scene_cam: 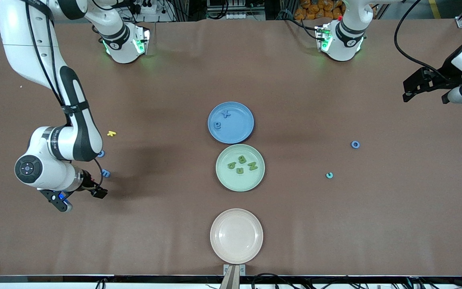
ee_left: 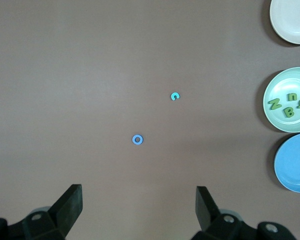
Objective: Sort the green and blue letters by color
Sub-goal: 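Move the right gripper over the blue letter W and lower it, then grasp the blue W with the right gripper and lift it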
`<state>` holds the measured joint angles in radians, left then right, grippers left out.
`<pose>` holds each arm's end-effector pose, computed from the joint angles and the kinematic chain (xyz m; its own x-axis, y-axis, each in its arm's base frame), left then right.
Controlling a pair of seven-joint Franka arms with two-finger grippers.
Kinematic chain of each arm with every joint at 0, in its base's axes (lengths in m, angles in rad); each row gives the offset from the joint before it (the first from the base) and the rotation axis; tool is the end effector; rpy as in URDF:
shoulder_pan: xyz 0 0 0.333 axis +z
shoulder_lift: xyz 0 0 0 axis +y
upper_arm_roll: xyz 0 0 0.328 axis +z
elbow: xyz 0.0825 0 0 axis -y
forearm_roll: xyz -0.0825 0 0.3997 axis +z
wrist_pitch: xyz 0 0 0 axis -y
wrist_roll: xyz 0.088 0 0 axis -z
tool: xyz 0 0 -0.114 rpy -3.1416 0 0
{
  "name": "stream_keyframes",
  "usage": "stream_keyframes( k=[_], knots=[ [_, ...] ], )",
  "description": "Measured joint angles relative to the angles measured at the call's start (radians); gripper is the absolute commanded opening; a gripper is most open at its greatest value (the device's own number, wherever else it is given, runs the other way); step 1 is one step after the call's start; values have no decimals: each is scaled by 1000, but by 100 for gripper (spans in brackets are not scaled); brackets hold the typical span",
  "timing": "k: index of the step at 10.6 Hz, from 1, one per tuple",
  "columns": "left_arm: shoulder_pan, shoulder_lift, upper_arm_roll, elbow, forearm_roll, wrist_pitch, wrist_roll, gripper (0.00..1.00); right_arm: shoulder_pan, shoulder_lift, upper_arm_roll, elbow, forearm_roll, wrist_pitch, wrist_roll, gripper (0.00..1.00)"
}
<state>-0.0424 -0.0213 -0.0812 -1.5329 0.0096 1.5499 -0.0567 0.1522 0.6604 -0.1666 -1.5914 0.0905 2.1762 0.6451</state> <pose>0.5577 -0.0687 0.6581 0.9970 -0.0666 0.0388 -0.0663 -0.9978 -0.0091 0.7087 0.0086 0.2386 0.7749 -0.6312 -0.0333 -0.6286 -0.7751 0.0639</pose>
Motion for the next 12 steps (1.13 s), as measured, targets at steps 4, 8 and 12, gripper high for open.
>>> stream_keyframes(
  k=[4, 8, 12],
  knots=[
    [1, 0, 2, -2, 0, 0, 0, 100, -42, 0, -1, 0, 9, -1, -145, 100],
    [0, 0, 2, -2, 0, 0, 0, 100, -56, -3, 1, -46, 33, 31, -247, 100],
    [0, 1, 1, -3, 0, 0, 0, 100, -69, -70, 34, -221, 43, 177, -255, 100]
  ],
)
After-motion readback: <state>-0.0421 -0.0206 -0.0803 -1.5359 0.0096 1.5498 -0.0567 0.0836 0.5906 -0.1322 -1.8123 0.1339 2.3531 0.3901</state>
